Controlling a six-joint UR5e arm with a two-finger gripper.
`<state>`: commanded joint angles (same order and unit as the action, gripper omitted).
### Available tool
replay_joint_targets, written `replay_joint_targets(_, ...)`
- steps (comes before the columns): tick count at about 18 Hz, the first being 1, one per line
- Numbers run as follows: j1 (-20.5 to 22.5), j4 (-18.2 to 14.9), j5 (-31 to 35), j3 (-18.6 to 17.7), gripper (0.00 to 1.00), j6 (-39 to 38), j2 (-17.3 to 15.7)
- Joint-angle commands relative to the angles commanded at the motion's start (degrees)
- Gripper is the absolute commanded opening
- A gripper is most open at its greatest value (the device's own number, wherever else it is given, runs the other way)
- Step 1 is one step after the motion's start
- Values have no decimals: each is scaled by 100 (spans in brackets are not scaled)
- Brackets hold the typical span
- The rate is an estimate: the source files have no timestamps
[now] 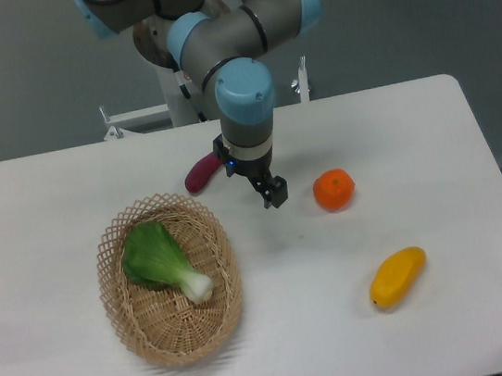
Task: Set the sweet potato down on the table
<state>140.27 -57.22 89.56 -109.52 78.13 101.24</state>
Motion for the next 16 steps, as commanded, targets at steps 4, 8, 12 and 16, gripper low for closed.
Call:
replay_joint_targets(4,26,-44,132,501,100,-9,202)
replay_joint_targets(8,333,-53,150,941,100,62,475)
replay_joint_targets(12,720,-158,132,1450,100,79,721)
replay_joint_targets(16,975,-360,141,2056,100,123,1098)
